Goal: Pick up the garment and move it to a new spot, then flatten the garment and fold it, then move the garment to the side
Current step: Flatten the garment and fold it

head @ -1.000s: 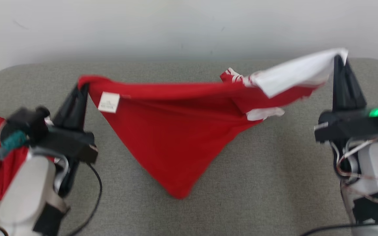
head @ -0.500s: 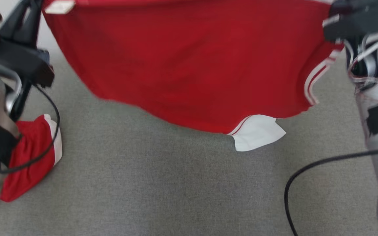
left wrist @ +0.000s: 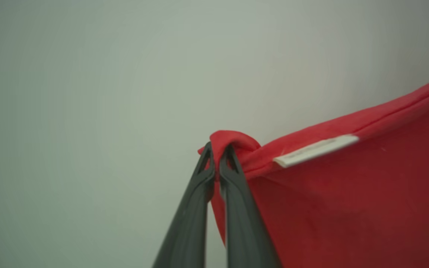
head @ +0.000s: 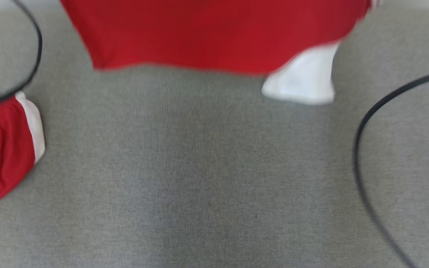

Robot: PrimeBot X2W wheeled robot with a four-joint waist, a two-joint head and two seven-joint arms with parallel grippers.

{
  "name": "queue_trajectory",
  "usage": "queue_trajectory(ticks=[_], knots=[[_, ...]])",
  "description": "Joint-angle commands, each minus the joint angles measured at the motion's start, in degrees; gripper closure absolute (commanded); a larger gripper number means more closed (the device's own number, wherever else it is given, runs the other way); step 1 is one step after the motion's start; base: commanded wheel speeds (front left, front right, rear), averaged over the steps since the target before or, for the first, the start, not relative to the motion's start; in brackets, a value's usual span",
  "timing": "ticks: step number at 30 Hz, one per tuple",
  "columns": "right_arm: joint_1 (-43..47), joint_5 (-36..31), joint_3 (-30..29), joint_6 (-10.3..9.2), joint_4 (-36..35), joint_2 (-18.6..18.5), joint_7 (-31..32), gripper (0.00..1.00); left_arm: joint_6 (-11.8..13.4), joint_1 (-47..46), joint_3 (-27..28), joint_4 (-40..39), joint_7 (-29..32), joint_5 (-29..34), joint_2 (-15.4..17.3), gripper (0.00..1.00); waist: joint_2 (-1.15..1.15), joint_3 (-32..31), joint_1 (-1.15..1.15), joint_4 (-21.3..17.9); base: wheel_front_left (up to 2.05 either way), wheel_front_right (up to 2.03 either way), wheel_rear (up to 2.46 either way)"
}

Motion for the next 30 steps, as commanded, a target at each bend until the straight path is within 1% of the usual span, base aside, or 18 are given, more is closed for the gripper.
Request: queue_trajectory(ticks=[1,2,4,5,8,10,14,15,18,23,27,30], knots=[[-5.43,-1.70,0.16,-0.06,1.49,-0.54,-0.23,1.00,1.01,-4.17,-0.85,0.54,-1.00,1.61,-0.92,1.00,-0.01,8.85,-0.02,1.98,0.00,0.00,0.00],[-8.08,-2.47,-0.08,-0.06,2.18,-0.42,-0.48,1.00,1.63,-6.18,-0.86,0.72,-1.53,1.93,-1.35,1.00,-0.01,9.74,-0.02,2.14,0.00,0.00,0.00],[-13.36,-3.53,-2.77,-0.06,3.50,-0.25,-0.74,1.00,3.06,-10.71,-0.39,0.16,-2.48,3.06,-1.96,1.00,-0.01,11.54,-0.02,2.27,0.00,0.00,0.00],[-13.36,-3.53,-2.77,-0.06,3.50,-0.25,-0.74,1.00,3.06,-10.71,-0.39,0.16,-2.48,3.06,-1.96,1.00,-0.01,11.54,-0.02,2.27,0.00,0.00,0.00],[-16.96,-5.60,-6.67,-0.06,5.42,0.65,-1.00,1.00,4.98,-14.17,1.28,-0.72,-3.15,2.77,-3.20,1.00,-0.01,13.19,-0.02,1.79,0.00,0.00,0.00],[-17.16,-5.96,-8.79,-0.06,5.16,1.49,-1.08,1.00,5.19,-14.62,2.28,-2.42,-3.08,2.98,-3.08,1.00,-0.01,13.44,-0.02,1.06,0.00,0.00,0.00],[-14.99,-4.96,-10.54,-0.06,3.67,1.29,-1.13,1.00,4.12,-12.33,3.96,-2.96,-3.08,2.13,-2.04,1.00,-0.01,15.22,-0.02,-0.74,0.00,0.00,0.00],[-14.19,-4.23,-10.99,-0.06,3.19,0.88,-1.14,1.00,3.83,-11.46,4.38,-2.96,-3.09,2.01,-1.95,1.00,-0.01,15.74,-0.02,-1.04,0.00,0.00,0.00],[-10.47,-1.67,-9.93,-0.06,1.82,0.01,-1.14,1.00,3.15,-7.34,6.27,-2.45,-3.09,0.54,-1.30,1.00,-0.01,16.91,-0.02,-1.97,0.00,0.00,0.00],[-2.07,4.07,-6.70,-0.06,-2.08,-2.08,-1.16,1.00,2.23,0.22,8.98,-3.45,-3.10,-0.75,-0.68,1.00,-0.01,17.90,-0.02,-3.17,0.00,0.00,0.00],[6.88,8.65,-5.30,-0.06,-6.33,-3.12,-1.16,1.00,1.76,7.42,11.30,-4.82,-3.10,-1.54,-1.18,1.00,-0.01,17.36,-0.02,-3.52,0.00,0.00,0.00],[13.66,11.35,-6.00,-0.06,-9.80,-3.61,-1.16,1.00,1.78,13.05,14.00,-7.06,-3.11,-2.07,-2.10,1.00,-0.01,16.47,-0.02,-3.51,0.00,0.00,0.00]])
